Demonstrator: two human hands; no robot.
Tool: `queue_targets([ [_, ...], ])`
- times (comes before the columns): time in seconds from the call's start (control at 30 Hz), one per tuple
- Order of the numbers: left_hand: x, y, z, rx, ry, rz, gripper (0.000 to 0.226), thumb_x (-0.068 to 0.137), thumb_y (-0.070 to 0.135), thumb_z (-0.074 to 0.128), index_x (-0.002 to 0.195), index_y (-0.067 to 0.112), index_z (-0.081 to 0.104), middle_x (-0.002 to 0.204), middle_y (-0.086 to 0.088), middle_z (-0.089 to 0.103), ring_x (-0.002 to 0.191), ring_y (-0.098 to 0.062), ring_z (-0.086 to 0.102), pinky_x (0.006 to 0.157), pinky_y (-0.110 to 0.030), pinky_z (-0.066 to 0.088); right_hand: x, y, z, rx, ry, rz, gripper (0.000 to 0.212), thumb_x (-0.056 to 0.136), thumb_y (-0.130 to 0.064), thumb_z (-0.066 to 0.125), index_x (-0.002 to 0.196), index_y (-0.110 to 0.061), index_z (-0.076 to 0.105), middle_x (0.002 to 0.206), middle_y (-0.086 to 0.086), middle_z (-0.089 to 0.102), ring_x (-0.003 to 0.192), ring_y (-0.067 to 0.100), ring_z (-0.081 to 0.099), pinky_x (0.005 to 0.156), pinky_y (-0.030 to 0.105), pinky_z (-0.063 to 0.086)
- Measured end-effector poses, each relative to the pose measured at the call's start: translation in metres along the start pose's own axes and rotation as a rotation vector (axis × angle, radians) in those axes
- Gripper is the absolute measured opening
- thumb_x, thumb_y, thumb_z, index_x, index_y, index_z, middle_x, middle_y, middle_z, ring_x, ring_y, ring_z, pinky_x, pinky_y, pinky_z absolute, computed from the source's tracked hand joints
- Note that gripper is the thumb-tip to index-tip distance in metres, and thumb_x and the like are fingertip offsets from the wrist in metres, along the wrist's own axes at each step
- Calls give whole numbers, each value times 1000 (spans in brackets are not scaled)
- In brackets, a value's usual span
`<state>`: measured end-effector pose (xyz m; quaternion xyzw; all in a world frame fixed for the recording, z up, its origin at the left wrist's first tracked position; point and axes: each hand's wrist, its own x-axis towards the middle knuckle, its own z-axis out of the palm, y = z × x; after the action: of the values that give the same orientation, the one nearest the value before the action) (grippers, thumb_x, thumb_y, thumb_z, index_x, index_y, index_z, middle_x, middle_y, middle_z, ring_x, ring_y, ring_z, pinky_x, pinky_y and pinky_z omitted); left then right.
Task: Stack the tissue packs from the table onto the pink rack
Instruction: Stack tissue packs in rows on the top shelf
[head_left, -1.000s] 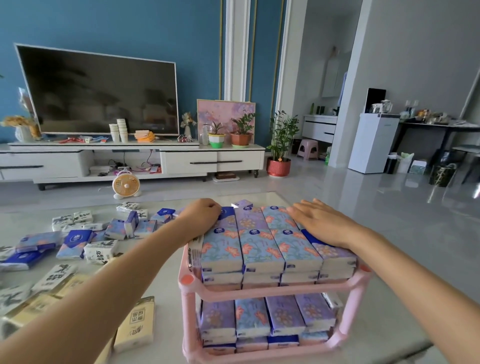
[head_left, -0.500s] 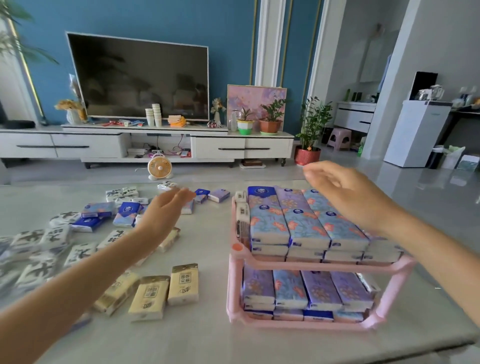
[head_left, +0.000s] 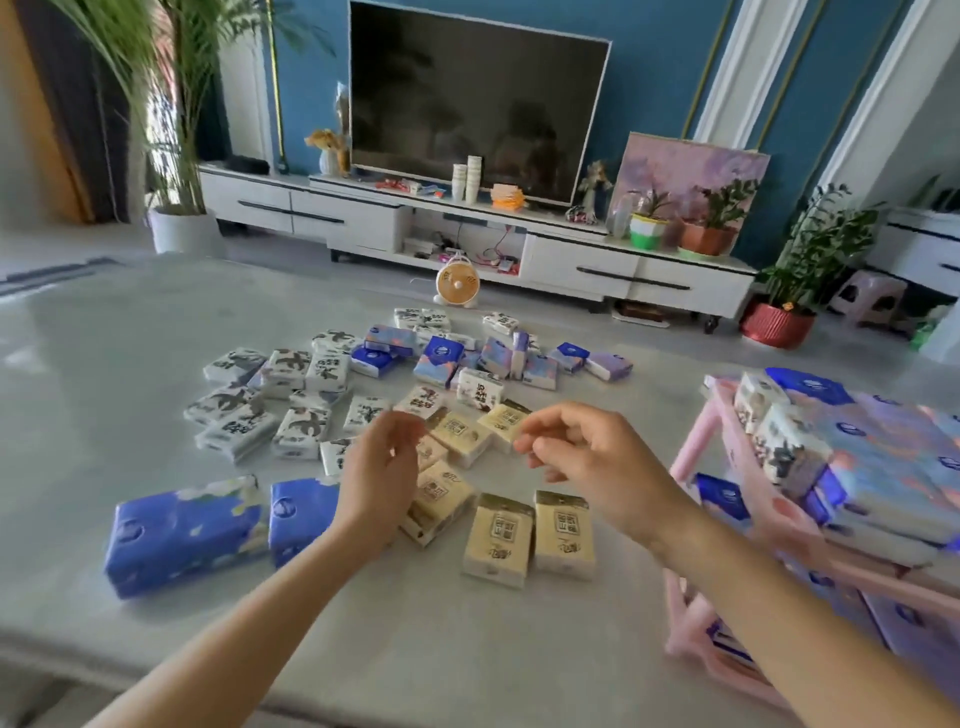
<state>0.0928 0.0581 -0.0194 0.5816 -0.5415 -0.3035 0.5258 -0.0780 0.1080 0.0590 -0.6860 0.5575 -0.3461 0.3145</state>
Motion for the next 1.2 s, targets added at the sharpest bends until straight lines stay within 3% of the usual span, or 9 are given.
queue_targets([
  [0.23,53,-9,-35,112,119,0,38,87,-5,39,116,10,59,115,-1,61,91,-10,57,74,-12,41,84,24,49,131,173,248,16,90,-5,52,100,-10,63,97,11,66,84,20,59,79,33,51],
  [0.33,65,-26,-43,217,72,21,37,88,-1,40,119,10,58,123,-5,58,111,-20,53,90,-28,43,129,35,66,8,270,227,21,90,-9,52,109,-12,59,102,4,63,91,15,58,80,30,48],
  [0.43,71,-40,-45,373,6,89,34,90,6,44,122,14,56,128,-4,54,118,-21,46,96,-30,36,179,43,81,-153,299,158,30,89,-8,52,118,-12,53,116,5,58,100,16,54,81,28,44],
  [0.6,71,-48,-25,560,-105,216,36,93,14,41,128,20,47,135,3,45,128,-17,36,105,-31,27,258,54,106,-584,124,12,62,84,-21,63,138,-12,34,136,14,42,125,28,41,102,36,38],
  [0.77,69,-62,-13,628,-52,320,23,64,14,52,82,17,66,83,0,66,81,-23,65,66,-36,53,301,55,122,-836,-153,132,104,72,-37,73,148,-19,5,152,12,21,138,31,23,110,44,29],
  [0.93,67,-66,-12,633,-68,333,25,55,13,78,75,17,63,74,1,63,69,-18,62,58,-30,52,309,42,119,-906,-72,64,90,68,-37,72,140,-14,25,134,15,43,119,32,44,98,41,40],
  [1.03,67,-62,-14,623,-71,292,25,55,15,79,74,17,62,72,3,61,66,-15,60,55,-28,51,321,20,126,-684,7,-40,110,66,-46,71,147,-15,5,144,11,36,128,32,38,105,47,35],
  [1.13,66,-58,-15,608,-126,227,14,76,10,63,89,12,60,88,-2,58,80,-20,56,68,-32,47,336,5,142,-687,-201,46,114,66,-50,72,148,-21,-1,152,13,21,131,35,33,103,47,37],
  [1.2,66,-57,-17,602,-113,231,13,74,8,63,86,12,60,86,-3,58,76,-21,56,64,-32,46,339,5,152,-812,-390,173,109,67,-52,72,148,-21,6,153,13,18,131,35,32,99,43,38],
])
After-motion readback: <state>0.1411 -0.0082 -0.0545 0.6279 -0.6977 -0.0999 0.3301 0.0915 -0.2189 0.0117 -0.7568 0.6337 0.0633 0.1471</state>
